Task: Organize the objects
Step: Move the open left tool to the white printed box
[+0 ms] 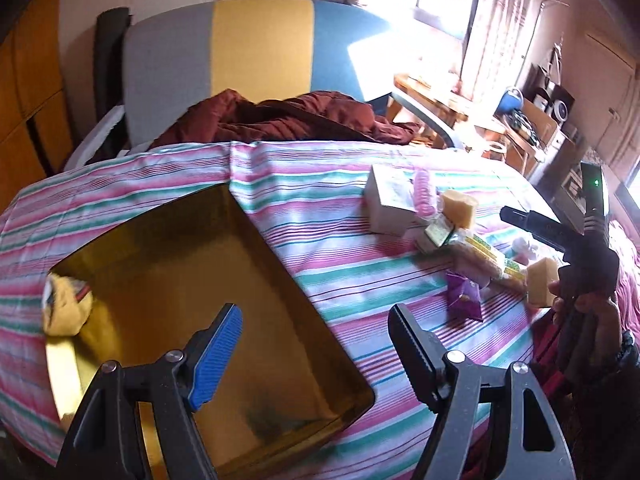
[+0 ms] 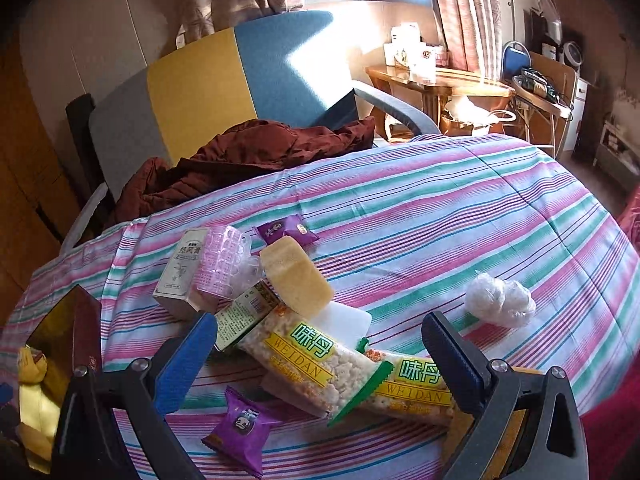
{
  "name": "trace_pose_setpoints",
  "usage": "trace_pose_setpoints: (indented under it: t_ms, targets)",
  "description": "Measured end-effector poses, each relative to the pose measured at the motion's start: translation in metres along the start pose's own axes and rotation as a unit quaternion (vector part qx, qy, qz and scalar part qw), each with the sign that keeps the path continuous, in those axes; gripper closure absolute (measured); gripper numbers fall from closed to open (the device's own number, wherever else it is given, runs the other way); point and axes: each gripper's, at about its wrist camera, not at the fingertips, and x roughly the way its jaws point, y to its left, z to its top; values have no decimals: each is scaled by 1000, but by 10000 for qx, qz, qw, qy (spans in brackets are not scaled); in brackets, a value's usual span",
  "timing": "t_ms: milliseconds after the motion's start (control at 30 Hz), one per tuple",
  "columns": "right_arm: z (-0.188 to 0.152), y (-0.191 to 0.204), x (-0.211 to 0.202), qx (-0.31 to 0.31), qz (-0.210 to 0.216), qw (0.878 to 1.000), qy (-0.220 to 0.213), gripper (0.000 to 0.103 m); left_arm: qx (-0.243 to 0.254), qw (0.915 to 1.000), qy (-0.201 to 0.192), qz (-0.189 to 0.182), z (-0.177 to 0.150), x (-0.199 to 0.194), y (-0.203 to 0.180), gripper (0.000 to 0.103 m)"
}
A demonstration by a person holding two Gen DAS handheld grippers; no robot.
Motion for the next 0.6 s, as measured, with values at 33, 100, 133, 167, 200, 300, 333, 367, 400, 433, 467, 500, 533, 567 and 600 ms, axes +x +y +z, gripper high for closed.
trace_pose_setpoints:
  t_ms: [33, 100, 133, 167, 200, 300, 333, 367, 400, 433, 467, 500, 533, 567, 600]
  targets:
    - [0, -2, 1, 71, 42, 10000, 25, 0, 80, 10000, 39, -21, 4, 6, -6, 26]
    - [0, -6, 2, 213, 131, 9997, 83, 0, 246, 9996, 102, -33, 11, 16, -17, 26]
    - [0, -8, 3, 264, 167, 9995, 103, 0, 320, 9994, 133, -45, 14, 21, -22, 26]
    - [0, -10, 3, 302, 188, 9993, 121, 0, 394, 9990, 189, -50, 17, 28, -27, 26]
    - [0, -11, 4, 332, 199, 9992, 140, 0, 474, 9985, 257, -35, 22, 36, -33, 26]
    - [0, -14, 4, 414, 299, 9985, 190, 0, 670, 9972, 335, -35, 35, 53, -47, 25]
    - [0, -14, 4, 421, 333, 9984, 200, 0, 732, 9967, 362, -21, 39, 59, -51, 25]
    - [0, -14, 4, 418, 354, 9983, 214, 0, 774, 9963, 377, -15, 43, 65, -56, 24]
    - [0, -14, 5, 419, 375, 9981, 234, 0, 835, 9957, 395, -53, 48, 71, -60, 23]
    - [0, -14, 5, 427, 396, 9980, 253, 0, 897, 9949, 448, -66, 52, 78, -64, 22]
    - [0, -14, 6, 441, 423, 9978, 274, 0, 930, 9944, 506, -37, 55, 85, -66, 22]
    - [-1, -14, 6, 454, 454, 9975, 298, 0, 933, 9942, 537, -27, 59, 92, -68, 22]
    - [-1, -14, 7, 461, 476, 9973, 319, 0, 942, 9939, 562, -61, 63, 97, -71, 21]
    - [-1, -14, 7, 464, 490, 9971, 339, 0, 967, 9934, 608, -94, 67, 105, -73, 21]
    - [-1, -14, 8, 471, 508, 9969, 361, 0, 981, 9930, 647, -68, 72, 112, -76, 21]
